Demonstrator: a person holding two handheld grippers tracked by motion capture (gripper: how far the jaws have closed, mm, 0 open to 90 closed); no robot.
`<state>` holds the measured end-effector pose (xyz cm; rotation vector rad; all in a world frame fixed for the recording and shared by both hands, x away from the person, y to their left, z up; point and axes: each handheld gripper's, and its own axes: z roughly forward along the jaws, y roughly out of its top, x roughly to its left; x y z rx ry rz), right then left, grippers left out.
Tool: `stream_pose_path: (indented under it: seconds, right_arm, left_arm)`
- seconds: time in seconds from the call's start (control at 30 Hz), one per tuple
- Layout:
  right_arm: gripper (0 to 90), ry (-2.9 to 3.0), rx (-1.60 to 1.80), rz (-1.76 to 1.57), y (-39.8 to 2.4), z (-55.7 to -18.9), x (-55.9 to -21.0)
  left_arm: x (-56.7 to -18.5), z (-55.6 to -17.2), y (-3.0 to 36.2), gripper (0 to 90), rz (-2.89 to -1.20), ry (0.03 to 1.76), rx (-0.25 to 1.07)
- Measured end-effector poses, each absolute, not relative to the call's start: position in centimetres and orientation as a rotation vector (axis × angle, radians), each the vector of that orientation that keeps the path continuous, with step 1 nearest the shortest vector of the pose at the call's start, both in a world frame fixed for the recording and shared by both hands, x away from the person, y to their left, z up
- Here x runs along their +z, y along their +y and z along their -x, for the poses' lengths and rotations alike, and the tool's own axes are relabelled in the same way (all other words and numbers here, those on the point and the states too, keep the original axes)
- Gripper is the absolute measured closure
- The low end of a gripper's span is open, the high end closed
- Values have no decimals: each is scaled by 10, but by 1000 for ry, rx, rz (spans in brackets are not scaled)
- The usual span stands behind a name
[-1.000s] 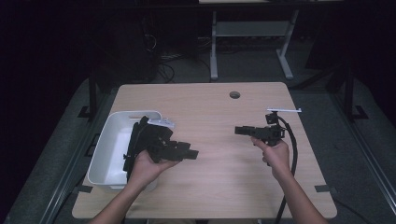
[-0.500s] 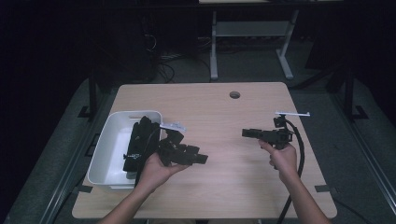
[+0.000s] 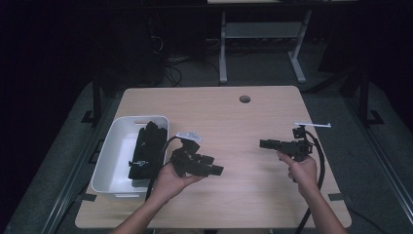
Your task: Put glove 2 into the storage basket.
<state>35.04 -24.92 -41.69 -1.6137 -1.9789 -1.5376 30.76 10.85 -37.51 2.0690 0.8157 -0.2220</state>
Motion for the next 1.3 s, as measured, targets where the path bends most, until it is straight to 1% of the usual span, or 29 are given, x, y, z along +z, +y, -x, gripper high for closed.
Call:
stream_pose_path:
  seconds: [1.3]
  right_arm:
    - [379,-1927,-1524,1694,-294,-315,-450]
  left_arm:
    - [-404,-301,75,351,-2095,768,-280]
